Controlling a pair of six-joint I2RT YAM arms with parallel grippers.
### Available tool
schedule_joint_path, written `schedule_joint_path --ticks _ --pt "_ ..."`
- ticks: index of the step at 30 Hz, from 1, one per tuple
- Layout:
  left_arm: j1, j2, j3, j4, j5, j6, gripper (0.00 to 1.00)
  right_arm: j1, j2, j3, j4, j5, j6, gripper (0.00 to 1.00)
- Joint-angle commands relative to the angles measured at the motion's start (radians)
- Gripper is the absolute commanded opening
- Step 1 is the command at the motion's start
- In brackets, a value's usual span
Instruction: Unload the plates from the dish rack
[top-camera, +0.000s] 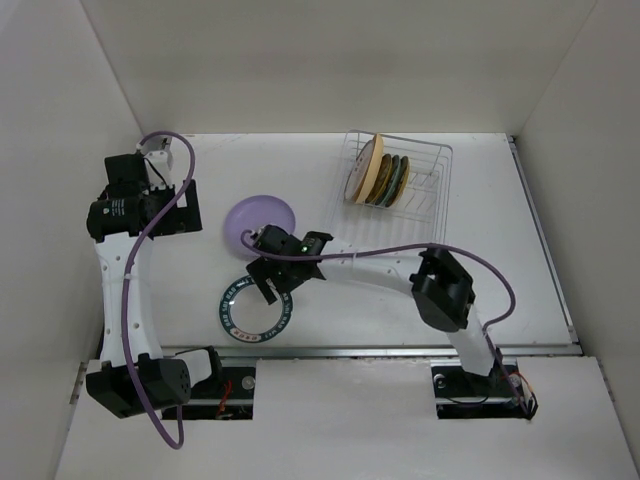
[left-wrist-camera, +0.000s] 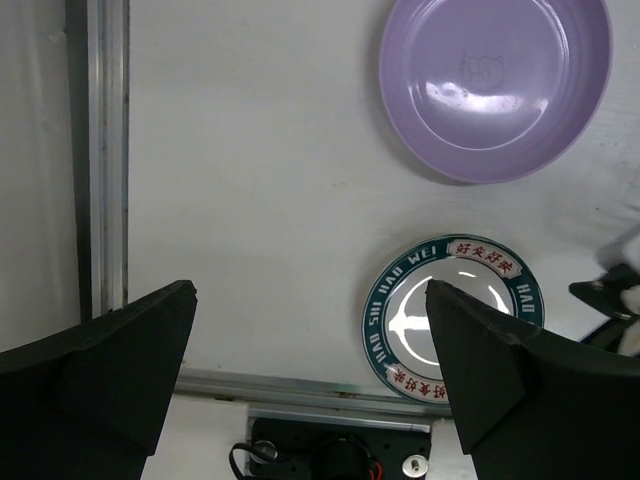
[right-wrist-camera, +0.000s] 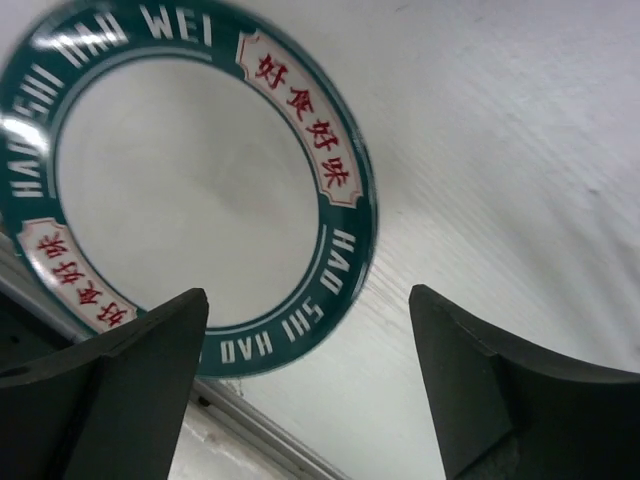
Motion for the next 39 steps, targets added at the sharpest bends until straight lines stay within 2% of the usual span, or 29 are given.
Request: schedule_joint_path --ticks 1,7,10,11,13,15,18,23,25,26,27,30,33,34,35,38,39 --pt "0.006 -0.01 -0.001 -0.007 0.049 0.014 0.99 -0.008 -0.203 0.008 0.009 0.152 0.057 0.88" --pt "0.006 0.024 0.02 -0.018 0.118 0.048 0.99 -0.129 -0.516 -0.092 -0.066 0.315 0.209 0.93" --pt "0.006 0.034 0.041 -0.027 0.129 0.069 0.99 -0.296 -0.65 -0.208 -0.155 0.433 0.268 0.96" --pt "0.006 0.044 0.055 -0.027 0.129 0.07 0.99 -0.409 -0.682 -0.245 -0.166 0.434 0.268 0.96" --pt "0.006 0.044 0.064 -0.027 0.14 0.089 0.99 -0.528 -0.754 -0.36 -0.166 0.415 0.268 0.96" --pt "-0.003 0.054 0.075 -0.036 0.149 0.099 0.99 -0.673 -0.767 -0.443 -0.157 0.415 0.259 0.98" --pt "-0.003 0.065 0.075 -0.036 0.149 0.099 0.99 -0.783 -0.738 -0.483 -0.114 0.415 0.233 0.98" --pt "-0.013 0.074 0.066 -0.036 0.149 0.108 0.99 -0.877 -0.569 -0.483 -0.055 0.415 0.204 0.99" --pt "-0.013 0.074 0.066 -0.036 0.149 0.108 0.99 -0.906 -0.518 -0.473 -0.046 0.415 0.158 0.93" --pt "-0.013 0.074 0.066 -0.036 0.149 0.108 0.99 -0.915 -0.474 -0.463 -0.025 0.415 0.141 0.87" --pt "-0.013 0.074 0.066 -0.036 0.149 0.108 0.99 -0.915 -0.458 -0.463 -0.011 0.424 0.106 0.76" --pt "-0.013 0.084 0.066 -0.036 0.158 0.108 0.99 -0.927 -0.438 -0.463 0.076 0.455 0.042 0.61" --pt "-0.013 0.093 0.066 -0.036 0.158 0.108 0.99 -0.927 -0.438 -0.463 0.19 0.492 -0.076 0.39" --pt "-0.013 0.102 0.066 -0.036 0.158 0.108 0.99 -0.927 -0.429 -0.463 0.222 0.492 -0.156 0.35" --pt "-0.013 0.102 0.066 -0.036 0.158 0.108 0.99 -0.927 -0.429 -0.463 0.25 0.492 -0.196 0.25" --pt "-0.013 0.111 0.066 -0.036 0.158 0.117 0.99 -0.927 -0.392 -0.451 0.325 0.475 -0.314 0.11" --pt "-0.013 0.111 0.066 -0.036 0.158 0.117 0.99 -0.927 -0.382 -0.437 0.334 0.492 -0.331 0.09"
